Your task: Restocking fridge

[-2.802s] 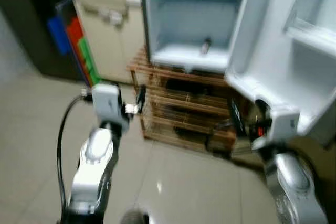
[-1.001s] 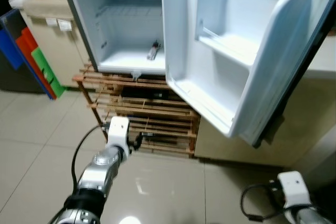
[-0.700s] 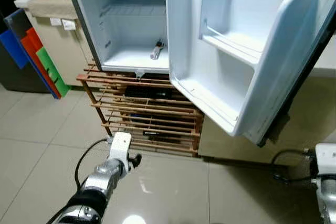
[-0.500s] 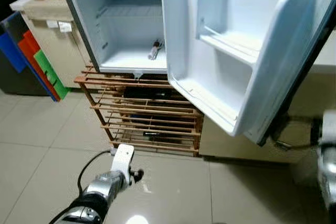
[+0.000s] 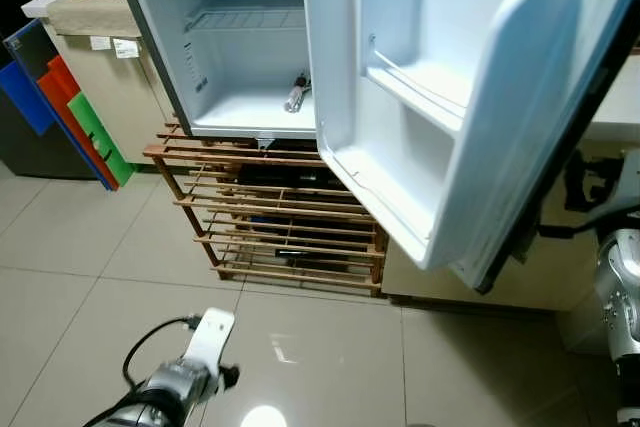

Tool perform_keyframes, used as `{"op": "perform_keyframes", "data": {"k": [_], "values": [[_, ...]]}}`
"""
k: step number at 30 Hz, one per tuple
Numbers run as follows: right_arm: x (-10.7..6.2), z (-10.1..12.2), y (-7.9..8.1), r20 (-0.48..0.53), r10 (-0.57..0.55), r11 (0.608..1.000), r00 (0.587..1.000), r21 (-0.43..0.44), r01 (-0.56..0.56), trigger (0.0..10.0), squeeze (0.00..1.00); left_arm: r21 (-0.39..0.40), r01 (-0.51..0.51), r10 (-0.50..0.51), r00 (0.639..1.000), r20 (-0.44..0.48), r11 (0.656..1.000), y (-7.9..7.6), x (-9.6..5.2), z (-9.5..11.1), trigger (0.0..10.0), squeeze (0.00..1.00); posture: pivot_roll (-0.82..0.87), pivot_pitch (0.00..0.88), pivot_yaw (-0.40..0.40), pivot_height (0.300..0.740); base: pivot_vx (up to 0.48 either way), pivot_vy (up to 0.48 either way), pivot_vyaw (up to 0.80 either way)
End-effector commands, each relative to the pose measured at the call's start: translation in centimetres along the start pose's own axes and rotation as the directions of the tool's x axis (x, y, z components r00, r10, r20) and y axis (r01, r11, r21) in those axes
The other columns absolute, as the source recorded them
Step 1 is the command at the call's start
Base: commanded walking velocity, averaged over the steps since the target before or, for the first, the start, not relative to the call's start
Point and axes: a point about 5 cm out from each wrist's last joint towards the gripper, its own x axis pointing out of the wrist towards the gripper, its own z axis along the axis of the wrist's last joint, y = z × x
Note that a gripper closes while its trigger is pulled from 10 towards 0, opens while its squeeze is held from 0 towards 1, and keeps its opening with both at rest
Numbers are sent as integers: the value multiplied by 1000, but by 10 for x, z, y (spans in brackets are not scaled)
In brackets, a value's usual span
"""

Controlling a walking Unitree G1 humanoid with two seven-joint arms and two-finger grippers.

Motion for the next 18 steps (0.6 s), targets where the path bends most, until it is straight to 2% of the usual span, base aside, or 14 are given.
{"op": "perform_keyframes", "data": {"k": [1,3,4,5,6,7,9,10,11,13,16,18], "values": [[1,19,22,51,111,992,993,54,-113,10000,0,31,-14,14,1000,-19,999,1,0,-6,10000,0,-200,0,95,740,0,0,0],[-6,27,47,53,234,964,971,118,-239,10000,0,23,-14,15,1000,-26,1000,-2,1,-11,10000,0,-210,0,84,740,0,0,0],[-13,32,62,59,319,933,946,157,-324,10000,0,19,-10,11,999,-30,1000,-4,1,-13,10000,0,-212,0,79,740,0,0,0],[-28,39,89,76,471,849,879,230,-475,10000,0,19,-6,7,999,-32,1000,-7,2,-15,10000,0,-212,0,79,740,0,0,0],[-28,39,89,76,471,849,879,230,-475,10000,0,19,-6,7,999,-32,1000,-7,2,-15,10000,0,-212,0,79,740,0,0,0],[-42,43,107,87,586,766,806,265,-586,10000,0,24,-5,6,1000,-27,1000,-3,1,-11,10000,0,-211,0,72,740,0,0,0],[-66,48,128,110,755,598,647,291,-747,10000,0,31,-3,4,1000,-17,1000,3,0,-3,10000,0,-197,0,56,740,0,0,0],[-72,45,130,102,790,555,605,302,-775,10000,0,30,-3,3,1000,-14,1000,4,-1,0,10000,0,-192,0,50,740,0,0,0],[-63,33,123,45,763,606,645,295,-738,10000,0,22,-3,3,1000,-7,1000,5,-1,2,10000,0,-184,0,43,740,0,0,0],[-52,24,114,1,723,662,691,285,-693,10000,0,12,-6,6,1000,1,1000,6,-1,4,10000,0,-170,0,30,740,0,0,0],[-43,21,105,-34,685,708,727,263,-655,10000,0,3,-12,12,1000,14,1000,9,-2,7,10000,0,-166,0,28,740,0,0,0],[-35,20,96,-55,626,765,778,234,-600,10000,0,26,-11,9,998,67,1000,8,-3,17,10000,0,-158,0,24,740,0,0,0]]}}
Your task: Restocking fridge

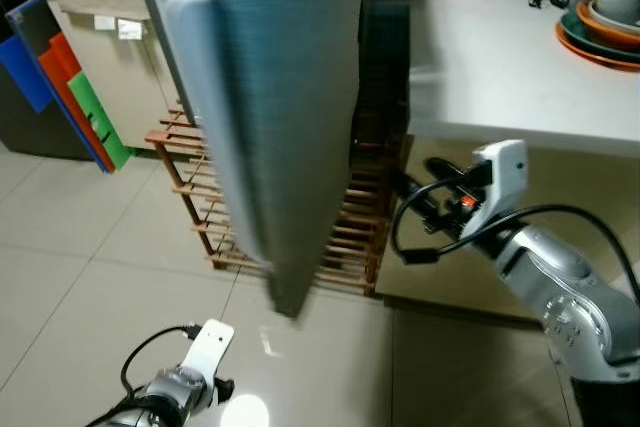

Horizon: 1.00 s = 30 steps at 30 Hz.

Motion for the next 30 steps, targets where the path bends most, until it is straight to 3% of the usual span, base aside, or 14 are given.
{"op": "perform_keyframes", "data": {"k": [1,3,4,6,7,9,11,12,13,14,17,19,24,30], "values": [[1,6,-14,6,-90,995,996,-40,90,10000,0,3,14,-15,996,86,1000,0,-1,17,10000,0,-158,0,24,740,0,0,0],[1,5,-23,12,-167,982,986,-93,167,10000,0,-14,19,-16,982,188,1000,-2,-3,36,10000,0,-150,0,23,740,0,0,0],[0,2,-32,28,-258,954,966,-148,259,10000,0,-13,6,-2,948,317,1000,-1,-9,64,10000,0,-144,0,21,740,0,0,0],[0,-1,-35,46,-290,945,956,-145,294,10000,0,-12,-3,7,918,397,1000,-1,-13,82,10000,0,-144,0,21,740,0,0,0],[0,-6,-37,62,-332,933,941,-123,337,10000,0,-11,-9,13,856,517,1000,1,-23,108,10000,0,-138,0,22,740,0,0,0],[0,-8,-38,65,-350,927,935,-117,355,10000,0,-13,-9,14,828,561,1000,1,-27,118,10000,0,-138,0,22,740,0,0,0],[-3,-18,-39,77,-395,910,916,-103,401,10000,0,-22,4,14,684,730,1000,-13,-42,136,10000,0,-127,0,25,740,0,0,0],[-5,-28,-39,91,-420,898,903,-102,428,10000,0,-61,40,30,542,840,997,-21,-60,149,10000,0,-106,0,22,740,0,0,0],[-5,-28,-39,91,-420,898,903,-102,428,10000,0,-61,40,30,542,840,997,-21,-60,149,10000,0,-106,0,22,740,0,0,0],[-7,-37,-39,104,-443,889,890,-79,451,10000,0,-108,64,69,436,897,992,-16,-79,167,10000,0,-86,0,16,740,0,0,0],[-8,-41,-37,133,-468,877,874,-52,478,10000,0,-185,115,144,295,945,976,-2,-115,192,10000,0,-67,0,15,740,0,0,0],[-6,-42,-34,148,-465,878,873,-45,476,10000,0,-216,145,175,255,951,966,5,-128,199,10000,0,-63,0,16,740,0,0,0],[-4,-42,-31,168,-449,886,877,-40,461,10000,0,-161,141,139,149,979,977,5,-160,212,10000,0,-62,0,37,740,0,0,0],[-2,-42,-28,205,-452,883,868,-39,468,10000,0,-163,168,141,134,981,972,4,-171,216,10000,0,-90,0,40,740,47,0,0]]}}
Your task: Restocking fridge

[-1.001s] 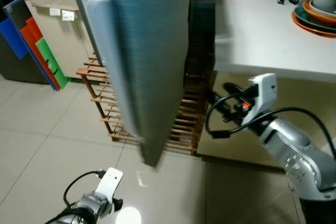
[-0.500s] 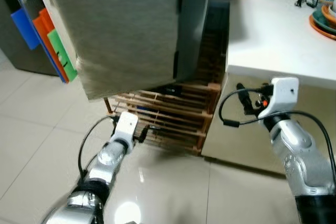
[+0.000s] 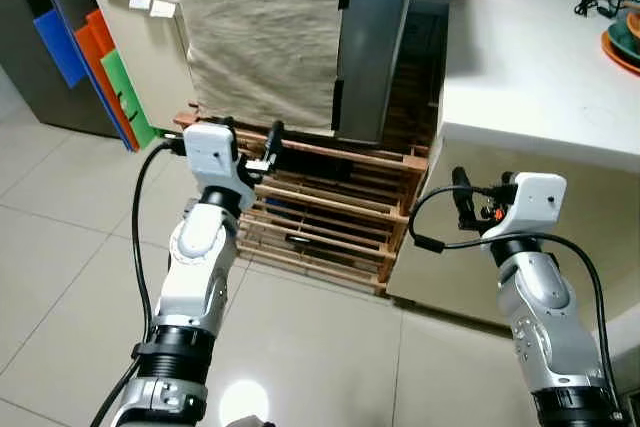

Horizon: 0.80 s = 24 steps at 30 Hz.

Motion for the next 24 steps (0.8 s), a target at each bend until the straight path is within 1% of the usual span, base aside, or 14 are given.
{"op": "perform_keyframes", "data": {"k": [1,5,8,10,11,15,16,21,24], "values": [[1,2,-1,19,-13,1000,1000,-7,14,10000,0,-21,-7,7,1000,2,1000,0,2,4,10000,0,-92,0,39,740,285,0,0],[1,-1,-1,18,-3,1000,1000,-13,3,10000,0,-26,-41,40,999,-36,999,2,3,1,10000,0,-92,0,41,740,442,0,0],[2,-3,0,17,-2,1000,1000,-12,2,10000,0,-30,-50,49,998,-43,998,4,3,2,10000,0,-86,0,44,740,442,0,0],[2,-4,0,17,-3,1000,1000,-11,3,10000,0,-28,-36,35,998,-47,999,4,3,2,10000,0,-87,0,44,740,442,0,0],[3,-4,2,14,-3,1000,1000,3,3,10000,0,-22,-23,22,998,-52,999,3,3,2,10000,0,-87,0,44,740,409,247,0],[4,-5,4,12,6,1000,1000,1,-6,10000,0,-10,-25,24,998,-63,1000,3,3,0,10000,0,-88,0,43,740,409,252,0],[4,-6,5,11,9,1000,1000,0,-9,10000,0,17,-34,36,996,-84,999,3,3,-2,10000,0,-85,0,42,740,0,0,0],[4,-8,7,8,14,1000,1000,7,-14,10000,0,-6,-21,21,995,-102,1000,-1,4,-4,10000,0,-83,0,42,740,0,0,0],[6,-8,10,12,19,1000,1000,10,-19,10000,0,-17,-36,34,992,-118,999,1,5,-6,10000,0,-83,0,41,740,0,480,0]]}}
